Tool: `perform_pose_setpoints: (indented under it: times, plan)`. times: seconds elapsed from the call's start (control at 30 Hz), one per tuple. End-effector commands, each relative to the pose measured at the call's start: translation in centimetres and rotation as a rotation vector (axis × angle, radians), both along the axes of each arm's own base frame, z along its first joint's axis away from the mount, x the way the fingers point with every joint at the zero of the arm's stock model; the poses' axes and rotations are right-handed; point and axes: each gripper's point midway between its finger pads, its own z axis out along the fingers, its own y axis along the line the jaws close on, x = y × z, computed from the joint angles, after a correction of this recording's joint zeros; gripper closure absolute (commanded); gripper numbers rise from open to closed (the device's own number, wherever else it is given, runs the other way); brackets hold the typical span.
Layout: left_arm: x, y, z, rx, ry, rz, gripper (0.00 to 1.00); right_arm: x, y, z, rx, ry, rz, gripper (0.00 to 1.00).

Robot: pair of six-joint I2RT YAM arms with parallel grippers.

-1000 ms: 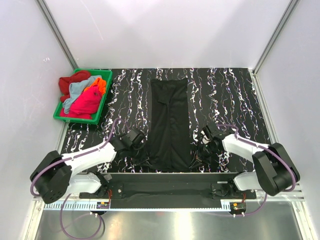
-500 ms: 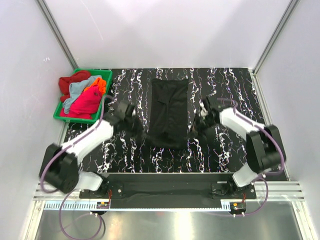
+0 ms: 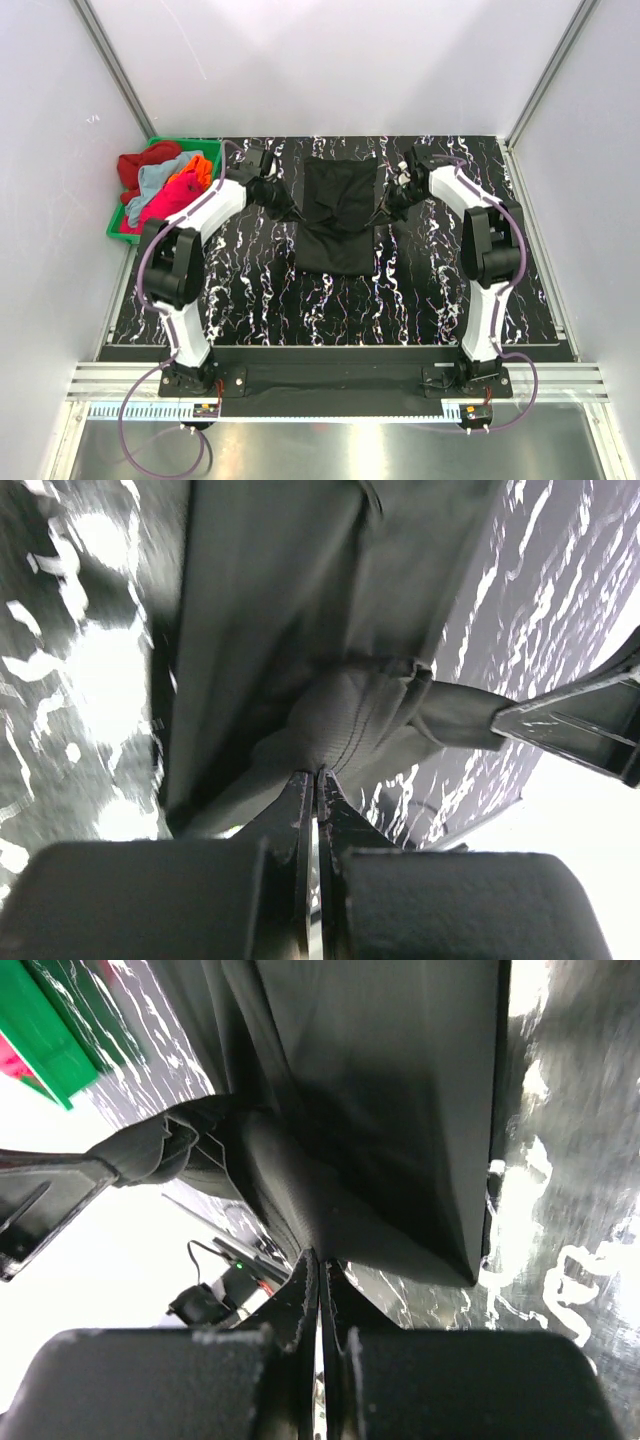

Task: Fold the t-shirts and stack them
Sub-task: Fold the tshirt

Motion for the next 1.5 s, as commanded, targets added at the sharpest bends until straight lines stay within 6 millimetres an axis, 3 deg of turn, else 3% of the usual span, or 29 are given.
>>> perform_pose_setpoints:
  times: [0.0, 0.3, 0.47, 0.53, 0.67, 0.73, 0.77, 0.8, 0.87, 0.9, 0.93, 1.03, 1.07, 1.1, 1.13, 1.17, 1.2, 1.23, 1.27, 1.3, 1.37, 1.4, 1.47]
  plan:
    - [2.5, -0.1, 1.8, -0.049, -0.049, -0.025, 1.0, 1.7, -0.2, 1.0, 0.037, 0.004, 0.004, 1.0]
    - [6.3, -0.5, -0.2, -0.088, -0.021, -0.029, 1.0, 4.4, -1.3, -0.7, 0.075, 0.035, -0.012, 1.0]
    - [7.3, -1.0, -1.2, -0.108, -0.005, -0.041, 1.0, 5.4, -1.8, -1.7, 0.083, 0.051, -0.023, 1.0]
    - [7.7, -1.1, -1.9, -0.106, 0.003, -0.041, 0.99, 5.9, -2.0, -2.0, 0.09, 0.054, -0.027, 0.96]
    - [9.0, -0.5, -3.5, -0.062, 0.009, -0.041, 0.87, 7.9, -2.7, -2.6, 0.099, 0.04, -0.049, 0.85]
    - [10.0, 0.0, -3.7, -0.023, -0.004, -0.046, 0.82, 10.2, -4.0, -3.2, 0.097, 0.014, -0.079, 0.78]
    - [11.0, 0.6, -2.6, 0.016, -0.037, -0.05, 0.79, 11.2, -4.5, -3.3, 0.099, 0.004, -0.093, 0.75]
    - [11.4, 0.9, -2.3, 0.034, -0.051, -0.055, 0.69, 13.0, -5.2, -2.9, 0.101, -0.034, -0.105, 0.73]
    - [11.6, 2.1, -1.0, 0.112, -0.097, -0.071, 0.59, 13.9, -7.1, -2.1, 0.073, -0.033, -0.128, 0.63]
    - [11.9, 2.5, 1.6, 0.133, -0.158, -0.074, 0.55, 15.5, -7.6, -0.5, 0.048, -0.104, -0.127, 0.6]
    - [11.8, 2.9, 2.6, 0.156, -0.184, -0.081, 0.51, 15.7, -8.3, 0.2, 0.024, -0.123, -0.126, 0.57]
    - [9.6, 4.5, 5.3, 0.216, -0.226, -0.09, 0.46, 13.8, -9.6, 2.0, -0.071, -0.111, -0.11, 0.53]
    - [8.8, 4.5, 5.6, 0.222, -0.225, -0.098, 0.46, 13.0, -9.2, 2.3, -0.079, -0.116, -0.089, 0.53]
    - [7.9, 4.4, 5.4, 0.222, -0.217, -0.107, 0.46, 10.8, -8.9, 2.5, -0.092, -0.08, -0.074, 0.52]
    - [6.1, 4.2, 5.4, 0.214, -0.208, -0.132, 0.47, 10.5, -8.2, 2.6, -0.091, -0.115, -0.056, 0.52]
    - [5.2, 2.9, 5.1, 0.199, -0.222, -0.172, 0.49, 9.4, -7.3, 2.7, -0.085, -0.111, -0.038, 0.52]
    - [4.3, 2.0, 4.9, 0.176, -0.225, -0.197, 0.51, 6.5, -5.5, 2.6, -0.061, -0.076, 0.0, 0.52]
    - [2.2, 1.2, 3.7, 0.136, -0.191, -0.238, 0.54, 6.5, -4.2, 2.8, -0.035, -0.129, 0.014, 0.52]
    - [1.7, -0.5, 3.6, 0.117, -0.219, -0.263, 0.57, 5.5, -3.0, 4.1, 0.001, -0.144, 0.01, 0.52]
    - [1.2, -1.1, 3.1, 0.115, -0.22, -0.275, 0.57, 3.2, -1.5, 2.0, 0.006, -0.084, 0.035, 0.55]
    - [-0.1, -2.9, 1.4, 0.115, -0.206, -0.307, 0.59, 2.2, -0.2, 1.2, 0.008, -0.087, 0.051, 0.6]
    - [-0.4, -3.3, 0.8, 0.111, -0.191, -0.312, 0.6, 0.8, 0.3, 0.2, -0.001, -0.051, 0.071, 0.69]
    - [-1.1, -3.7, -1.2, 0.111, -0.134, -0.315, 0.63, -0.5, 1.2, -0.6, -0.032, -0.041, 0.096, 0.76]
